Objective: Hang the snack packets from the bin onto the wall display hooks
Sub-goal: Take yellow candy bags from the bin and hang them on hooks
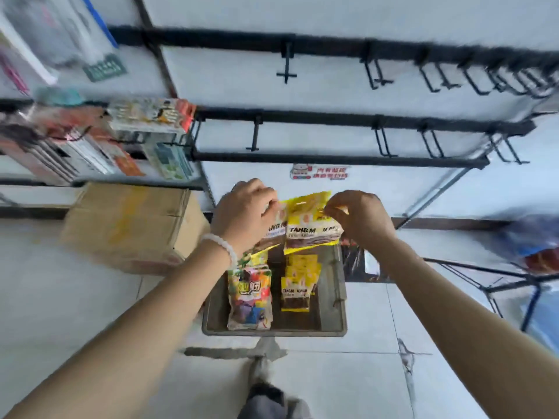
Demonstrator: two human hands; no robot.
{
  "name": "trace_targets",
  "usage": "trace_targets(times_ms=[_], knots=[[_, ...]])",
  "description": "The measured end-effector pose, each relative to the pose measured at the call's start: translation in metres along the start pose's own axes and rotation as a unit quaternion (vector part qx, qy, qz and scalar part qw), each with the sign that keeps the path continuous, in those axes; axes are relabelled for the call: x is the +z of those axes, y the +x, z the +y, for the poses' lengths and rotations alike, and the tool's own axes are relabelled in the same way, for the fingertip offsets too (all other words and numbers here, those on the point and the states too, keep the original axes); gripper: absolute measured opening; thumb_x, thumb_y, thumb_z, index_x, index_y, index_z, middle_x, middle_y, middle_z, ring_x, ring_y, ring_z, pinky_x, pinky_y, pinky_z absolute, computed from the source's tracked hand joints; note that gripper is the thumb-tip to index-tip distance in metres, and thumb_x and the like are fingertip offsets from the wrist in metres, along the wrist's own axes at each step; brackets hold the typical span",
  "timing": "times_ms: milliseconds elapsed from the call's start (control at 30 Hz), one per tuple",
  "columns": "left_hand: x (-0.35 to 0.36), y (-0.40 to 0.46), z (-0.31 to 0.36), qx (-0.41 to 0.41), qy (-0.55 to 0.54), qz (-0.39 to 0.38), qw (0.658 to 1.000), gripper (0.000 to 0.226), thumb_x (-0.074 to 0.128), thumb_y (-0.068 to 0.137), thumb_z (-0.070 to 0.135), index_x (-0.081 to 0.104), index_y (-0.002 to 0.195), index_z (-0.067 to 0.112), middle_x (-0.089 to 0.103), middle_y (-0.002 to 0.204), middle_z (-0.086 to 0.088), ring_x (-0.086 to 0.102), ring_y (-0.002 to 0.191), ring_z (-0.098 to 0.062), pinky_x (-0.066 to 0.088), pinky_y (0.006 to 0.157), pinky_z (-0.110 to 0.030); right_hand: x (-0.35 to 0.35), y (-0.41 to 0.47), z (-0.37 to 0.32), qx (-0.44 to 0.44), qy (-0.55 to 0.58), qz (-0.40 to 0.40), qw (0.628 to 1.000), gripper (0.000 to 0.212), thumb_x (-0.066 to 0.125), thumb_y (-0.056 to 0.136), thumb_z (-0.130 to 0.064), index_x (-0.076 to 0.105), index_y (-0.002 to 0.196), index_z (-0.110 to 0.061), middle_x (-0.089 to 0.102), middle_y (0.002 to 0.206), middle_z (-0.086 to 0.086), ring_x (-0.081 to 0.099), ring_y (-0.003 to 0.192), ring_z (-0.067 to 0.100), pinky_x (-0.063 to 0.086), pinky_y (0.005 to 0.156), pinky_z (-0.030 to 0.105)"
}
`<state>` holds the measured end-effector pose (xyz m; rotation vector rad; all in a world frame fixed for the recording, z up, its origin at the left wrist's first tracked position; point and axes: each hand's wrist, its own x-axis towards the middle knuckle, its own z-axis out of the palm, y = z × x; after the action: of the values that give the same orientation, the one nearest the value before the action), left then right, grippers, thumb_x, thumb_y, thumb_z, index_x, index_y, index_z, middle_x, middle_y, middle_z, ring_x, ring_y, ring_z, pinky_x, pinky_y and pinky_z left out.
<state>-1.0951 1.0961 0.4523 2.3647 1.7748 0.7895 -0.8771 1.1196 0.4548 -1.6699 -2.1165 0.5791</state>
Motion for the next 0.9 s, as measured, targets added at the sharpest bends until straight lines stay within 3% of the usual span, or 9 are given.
trace_targets(times_ms=[200, 367, 500, 633, 767, 900], knots=[[-0.098, 0.027, 0.049, 0.011, 0.028, 0.09, 0.996, 0.01, 0.063, 0.083, 0.018, 0.066, 0.075, 0.012, 0.061, 0.081, -0.002, 0.057, 0.077, -0.024, 0.039, 0.059, -0.026, -0.082, -0.002, -0.056, -0.069, 0.019, 0.042, 0.997, 0.009, 0.066, 0.081, -0.027, 0.073, 0.085, -0.022, 0.072, 0.091, -0.002, 0.063, 0.089, 0.021, 0.047, 0.083, 0.036], [-0.161, 0.045, 0.081, 0.02, 0.033, 0.135, 0.99, 0.022, 0.052, 0.085, 0.032, 0.065, 0.079, 0.016, 0.061, 0.084, 0.0, 0.057, 0.079, -0.021, 0.044, 0.061, -0.029, -0.139, -0.001, -0.094, -0.112, 0.064, 0.08, 0.988, 0.008, 0.069, 0.08, -0.024, 0.073, 0.083, -0.019, 0.059, 0.086, -0.005, 0.058, 0.087, 0.017, 0.044, 0.077, 0.031], [-0.206, 0.058, 0.101, 0.033, 0.054, 0.159, 0.985, 0.017, 0.057, 0.088, 0.028, 0.067, 0.084, 0.015, 0.063, 0.091, 0.001, 0.057, 0.086, -0.02, 0.045, 0.067, -0.03, -0.174, 0.008, -0.118, -0.149, 0.08, 0.14, 0.976, 0.006, 0.073, 0.077, -0.023, 0.074, 0.082, -0.019, 0.05, 0.1, -0.007, 0.048, 0.1, 0.014, 0.036, 0.082, 0.025], [-0.242, 0.077, 0.105, 0.024, 0.012, 0.187, 0.982, 0.014, 0.057, 0.088, 0.028, 0.065, 0.084, 0.017, 0.058, 0.087, 0.007, 0.054, 0.086, -0.015, 0.047, 0.071, -0.032, -0.205, 0.021, -0.143, -0.172, 0.049, 0.136, 0.974, 0.008, 0.072, 0.077, -0.024, 0.075, 0.084, -0.021, 0.059, 0.115, -0.004, 0.047, 0.11, 0.016, 0.035, 0.088, 0.026], [-0.268, 0.093, 0.097, 0.031, 0.021, 0.192, 0.981, 0.014, 0.055, 0.089, 0.029, 0.063, 0.083, 0.019, 0.054, 0.087, 0.013, 0.05, 0.086, -0.008, 0.039, 0.07, -0.025, -0.226, 0.033, -0.172, -0.177, 0.075, 0.124, 0.973, 0.006, 0.071, 0.079, -0.019, 0.073, 0.084, -0.016, 0.057, 0.085, -0.013, 0.054, 0.087, 0.011, 0.038, 0.076, 0.022], [-0.293, 0.111, 0.077, 0.006, 0.013, 0.187, 0.982, 0.013, 0.053, 0.09, 0.031, 0.06, 0.082, 0.023, 0.055, 0.074, 0.014, 0.055, 0.073, -0.011, 0.041, 0.063, -0.027, -0.239, 0.056, -0.205, -0.193, 0.064, 0.135, 0.97, 0.006, 0.069, 0.08, -0.016, 0.073, 0.081, -0.013, 0.057, 0.078, -0.013, 0.053, 0.075, 0.005, 0.037, 0.065, 0.008]])
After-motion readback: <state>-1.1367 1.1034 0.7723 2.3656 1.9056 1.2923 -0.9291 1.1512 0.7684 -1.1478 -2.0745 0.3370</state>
